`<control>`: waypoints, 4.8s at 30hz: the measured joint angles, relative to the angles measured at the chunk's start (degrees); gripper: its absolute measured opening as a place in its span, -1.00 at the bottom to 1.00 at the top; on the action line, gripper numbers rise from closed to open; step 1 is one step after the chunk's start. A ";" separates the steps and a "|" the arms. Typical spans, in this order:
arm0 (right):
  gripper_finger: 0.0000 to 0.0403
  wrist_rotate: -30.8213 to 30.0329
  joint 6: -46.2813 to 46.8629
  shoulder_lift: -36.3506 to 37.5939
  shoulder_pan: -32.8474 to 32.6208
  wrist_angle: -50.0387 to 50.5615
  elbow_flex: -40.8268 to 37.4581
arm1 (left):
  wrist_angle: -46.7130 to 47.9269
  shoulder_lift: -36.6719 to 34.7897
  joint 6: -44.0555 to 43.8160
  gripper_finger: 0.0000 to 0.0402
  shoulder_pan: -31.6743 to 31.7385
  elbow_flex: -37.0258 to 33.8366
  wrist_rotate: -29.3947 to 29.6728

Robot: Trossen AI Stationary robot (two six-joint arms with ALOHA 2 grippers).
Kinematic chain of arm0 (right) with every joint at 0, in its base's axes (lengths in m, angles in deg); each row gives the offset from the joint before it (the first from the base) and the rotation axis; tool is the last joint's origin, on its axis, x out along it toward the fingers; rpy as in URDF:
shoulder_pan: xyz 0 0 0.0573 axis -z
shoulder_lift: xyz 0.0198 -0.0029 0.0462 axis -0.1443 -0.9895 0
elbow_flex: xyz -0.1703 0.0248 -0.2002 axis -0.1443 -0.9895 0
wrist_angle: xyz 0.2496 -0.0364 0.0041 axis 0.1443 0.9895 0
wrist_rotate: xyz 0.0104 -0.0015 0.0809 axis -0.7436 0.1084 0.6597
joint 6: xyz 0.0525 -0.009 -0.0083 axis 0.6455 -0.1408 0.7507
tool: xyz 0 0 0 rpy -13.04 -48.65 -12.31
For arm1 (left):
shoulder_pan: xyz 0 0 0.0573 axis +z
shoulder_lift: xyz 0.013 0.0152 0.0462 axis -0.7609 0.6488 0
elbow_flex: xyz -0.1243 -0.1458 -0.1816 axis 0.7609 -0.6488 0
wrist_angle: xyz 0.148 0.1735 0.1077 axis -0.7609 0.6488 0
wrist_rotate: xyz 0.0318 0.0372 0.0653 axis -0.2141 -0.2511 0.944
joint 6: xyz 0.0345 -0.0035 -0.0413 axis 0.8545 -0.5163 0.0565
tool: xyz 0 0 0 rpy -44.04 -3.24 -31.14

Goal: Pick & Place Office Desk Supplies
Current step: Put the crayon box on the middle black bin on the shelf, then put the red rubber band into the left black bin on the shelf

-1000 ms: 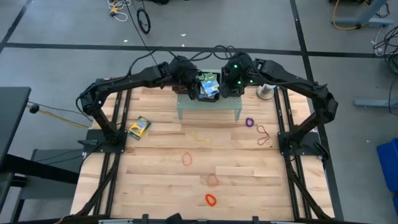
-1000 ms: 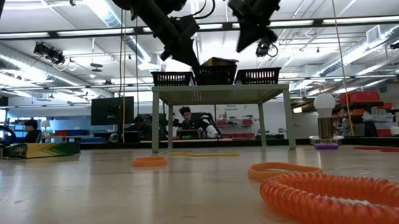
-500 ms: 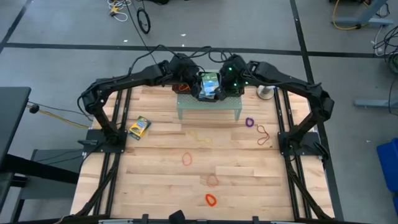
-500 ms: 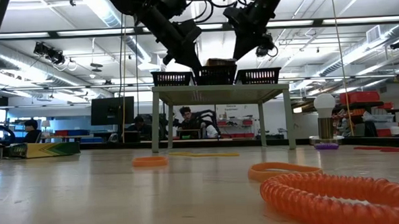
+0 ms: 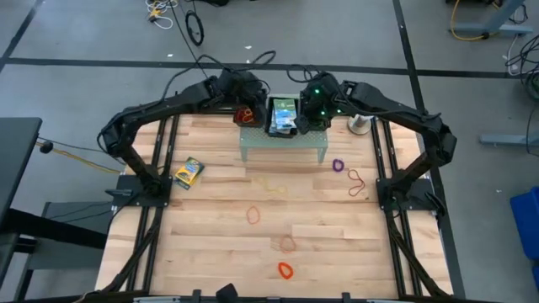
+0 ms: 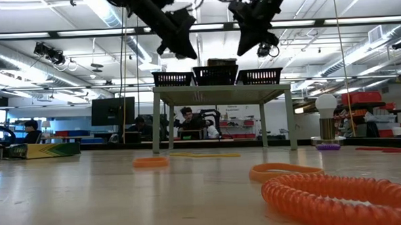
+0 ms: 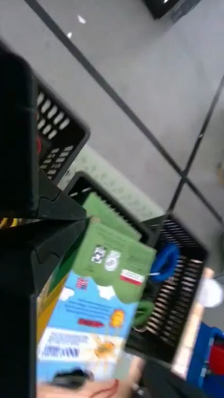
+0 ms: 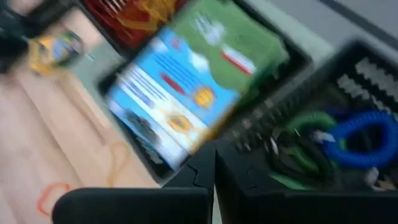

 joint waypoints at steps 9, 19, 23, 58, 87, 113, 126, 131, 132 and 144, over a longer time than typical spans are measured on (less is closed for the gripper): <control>-0.97 1.08 1.01 -2.23 -0.13 0.21 -0.06 | 1.15 -8.33 -2.23 -0.96 -0.58 0.00 -0.10; -0.97 4.86 0.20 -2.16 0.29 -4.49 -0.06 | -3.55 -16.21 -3.72 -0.96 -0.58 -8.88 -1.99; -0.97 0.73 -0.29 0.32 0.63 -1.33 -0.04 | -8.48 -20.78 -6.21 -0.96 -1.35 -16.39 -3.04; -0.99 -6.96 19.06 26.71 -21.24 -6.63 -31.28 | -32.14 -32.73 -9.59 -0.96 -11.04 -39.95 -3.34; -0.13 -17.49 67.28 36.03 -23.94 -1.42 -67.78 | -47.64 -33.41 -18.49 -0.96 -18.22 -53.86 2.08; -0.91 -7.87 51.13 34.84 -20.25 -12.59 -72.67 | -46.41 -29.14 -26.55 -0.95 -18.60 -53.81 -2.37; -0.98 -7.12 50.79 34.84 -23.44 -16.48 -71.68 | -47.15 -21.47 -22.68 -0.97 -19.67 -53.81 -1.67; -0.99 -8.63 50.99 34.84 -26.63 -16.84 -68.93 | -46.59 -21.47 -21.72 -0.97 -19.62 -53.81 -3.45; -0.99 -9.01 50.95 34.84 -27.48 -17.47 -68.20 | -46.10 -21.47 -21.48 -0.97 -19.62 -53.86 -3.49; -1.00 -11.21 34.29 24.52 -35.38 -31.29 -60.05 | -42.85 -19.17 -20.58 -0.96 -21.30 -54.21 -6.22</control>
